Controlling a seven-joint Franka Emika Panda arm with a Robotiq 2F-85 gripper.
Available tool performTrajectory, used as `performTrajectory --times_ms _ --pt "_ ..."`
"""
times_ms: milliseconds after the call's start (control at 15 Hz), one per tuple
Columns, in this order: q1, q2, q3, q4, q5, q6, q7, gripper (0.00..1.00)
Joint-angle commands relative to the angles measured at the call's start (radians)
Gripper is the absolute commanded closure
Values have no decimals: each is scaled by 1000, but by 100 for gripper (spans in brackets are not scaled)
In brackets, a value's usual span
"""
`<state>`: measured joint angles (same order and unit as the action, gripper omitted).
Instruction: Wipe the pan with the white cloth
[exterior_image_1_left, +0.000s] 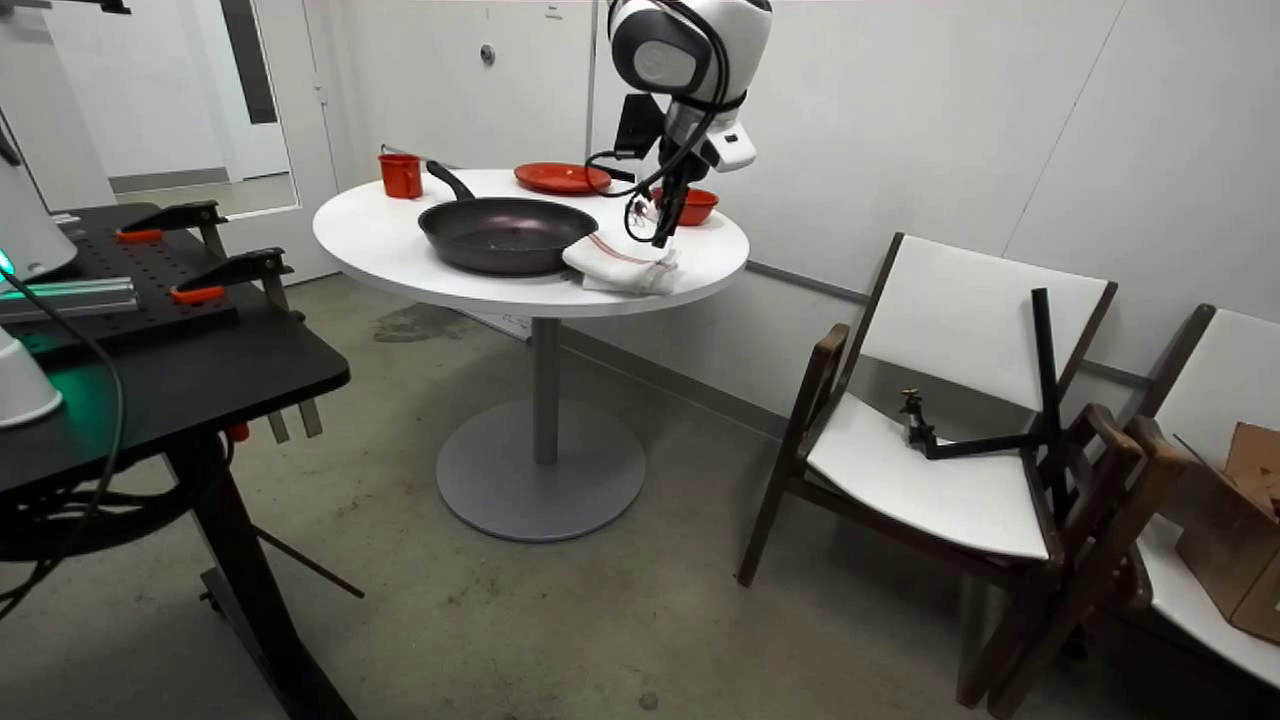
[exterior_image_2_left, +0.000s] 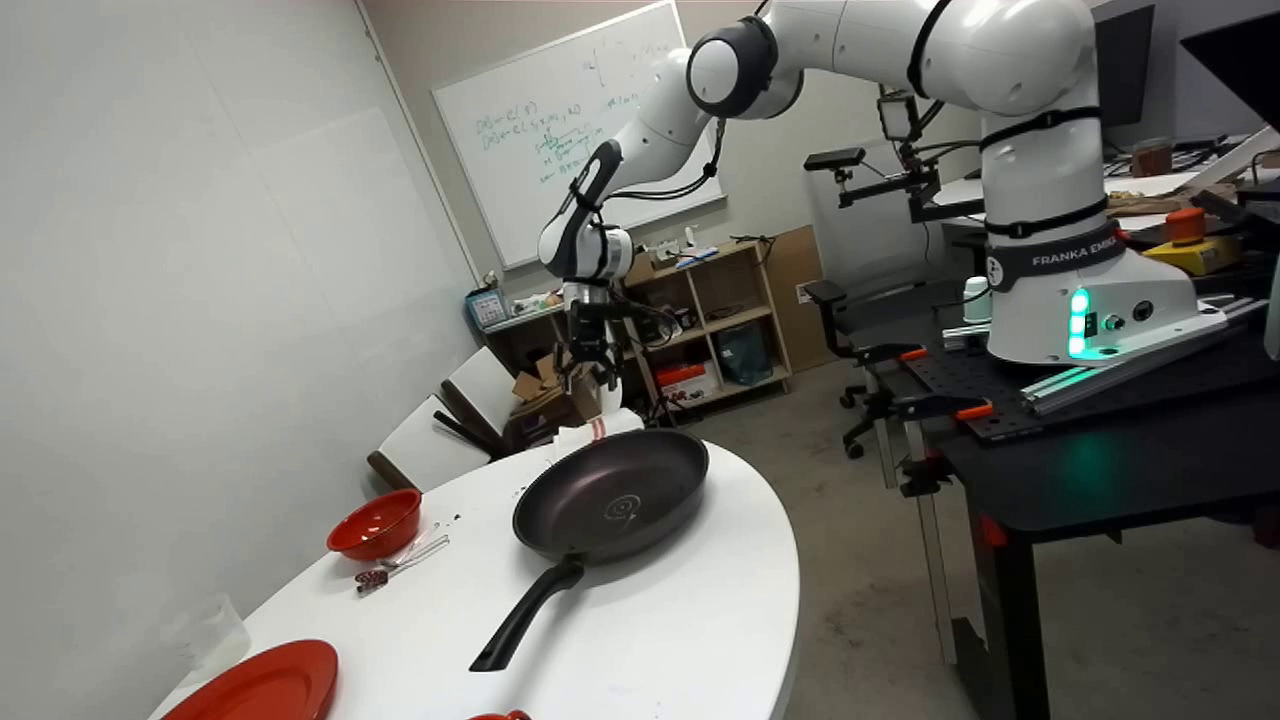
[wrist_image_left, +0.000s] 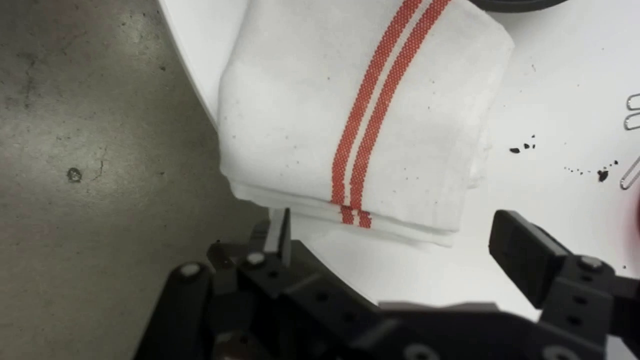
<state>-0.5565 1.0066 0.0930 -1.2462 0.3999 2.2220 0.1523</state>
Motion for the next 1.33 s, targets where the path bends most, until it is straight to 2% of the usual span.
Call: performTrajectory --times_ms 0,267,333,533,867,1267 --pt "12 -135 -3 -150 -1 91 -18 0" --pt "65 -264 -22 -270 -49 157 8 0" --pt "126 -294 -83 -288 -32 151 10 0" --pt "231 -364 -154 -340 -97 138 49 0" --pt "409 -445 -253 -401 -283 102 149 0" --pt "565 -523 -300 -502 -502 7 261 0"
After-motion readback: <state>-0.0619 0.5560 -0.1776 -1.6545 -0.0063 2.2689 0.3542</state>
